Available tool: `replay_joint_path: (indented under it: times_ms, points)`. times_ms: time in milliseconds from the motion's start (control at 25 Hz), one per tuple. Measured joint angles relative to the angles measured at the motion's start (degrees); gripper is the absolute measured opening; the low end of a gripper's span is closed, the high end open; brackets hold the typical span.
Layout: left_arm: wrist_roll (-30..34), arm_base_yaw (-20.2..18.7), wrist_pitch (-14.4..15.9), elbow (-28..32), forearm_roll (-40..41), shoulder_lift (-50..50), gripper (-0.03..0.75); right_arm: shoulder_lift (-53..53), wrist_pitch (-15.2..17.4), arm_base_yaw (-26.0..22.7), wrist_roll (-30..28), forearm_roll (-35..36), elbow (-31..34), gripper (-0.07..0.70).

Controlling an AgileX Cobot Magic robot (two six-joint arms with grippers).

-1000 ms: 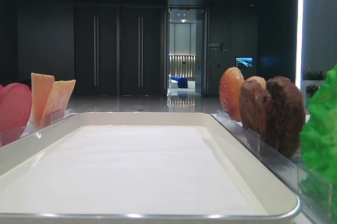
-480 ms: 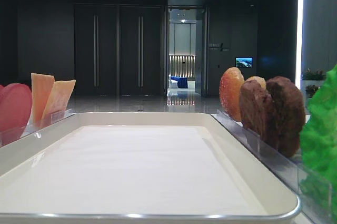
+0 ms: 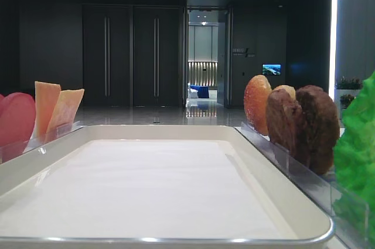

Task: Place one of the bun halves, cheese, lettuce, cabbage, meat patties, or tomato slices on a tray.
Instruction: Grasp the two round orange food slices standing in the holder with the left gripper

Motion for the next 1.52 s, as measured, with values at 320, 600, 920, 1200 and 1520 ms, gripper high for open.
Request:
replay_joint_path:
  times_ms: [320, 600, 920, 1200, 1520]
  points:
    - [-5.9, -4.9, -2.4, 0.0, 2.0, 5.8, 0.577, 0.0, 0.0, 0.0, 0.0, 0.0, 0.0, 0.539]
    - [-7.6, -4.9, -5.3, 0.0, 2.7, 8.7, 0.577, 0.0, 0.0, 0.0, 0.0, 0.0, 0.0, 0.539]
    - [-7.8, -4.9, -7.5, -2.8, 2.8, 13.3, 0.575, 0.0, 0.0, 0.0, 0.0, 0.0, 0.0, 0.539]
    - [-7.7, -5.9, -7.4, -3.6, 2.3, 16.5, 0.57, 0.0, 0.0, 0.0, 0.0, 0.0, 0.0, 0.539]
    - [-7.2, -6.1, -7.7, -3.6, 2.3, 19.1, 0.57, 0.0, 0.0, 0.0, 0.0, 0.0, 0.0, 0.539]
